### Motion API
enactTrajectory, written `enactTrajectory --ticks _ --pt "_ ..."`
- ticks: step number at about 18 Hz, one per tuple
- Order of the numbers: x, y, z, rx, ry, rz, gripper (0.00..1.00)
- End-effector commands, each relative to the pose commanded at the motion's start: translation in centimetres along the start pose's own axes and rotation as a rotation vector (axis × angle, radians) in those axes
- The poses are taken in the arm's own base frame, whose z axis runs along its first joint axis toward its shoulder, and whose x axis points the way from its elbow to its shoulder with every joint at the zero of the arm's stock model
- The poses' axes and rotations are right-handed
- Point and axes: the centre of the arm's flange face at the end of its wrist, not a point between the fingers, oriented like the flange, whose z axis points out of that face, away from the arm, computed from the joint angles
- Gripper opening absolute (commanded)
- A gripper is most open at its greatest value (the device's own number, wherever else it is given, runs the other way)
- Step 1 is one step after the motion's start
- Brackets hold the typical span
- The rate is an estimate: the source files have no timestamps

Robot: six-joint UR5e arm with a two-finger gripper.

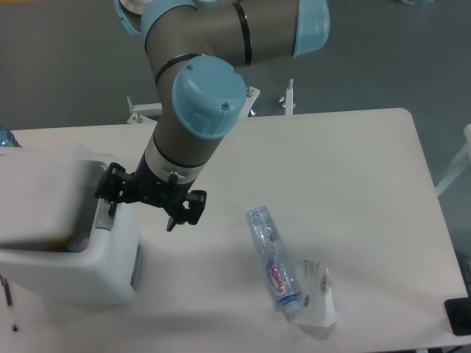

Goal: Open the trash can

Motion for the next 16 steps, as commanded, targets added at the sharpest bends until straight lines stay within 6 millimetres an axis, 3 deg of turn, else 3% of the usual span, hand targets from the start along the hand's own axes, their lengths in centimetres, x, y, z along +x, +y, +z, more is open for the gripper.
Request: enactTrajectory --ticks 8,13,16 --pt "0.1 0.0 -0.2 0.003 -0.003 0.003 1.0" --pt "0.5 0.0 -1.4 0.03 -0.016 0.032 1.0" --pt "-0.6 0.2 -2.7 0.033 -0.063 0.047 1.0"
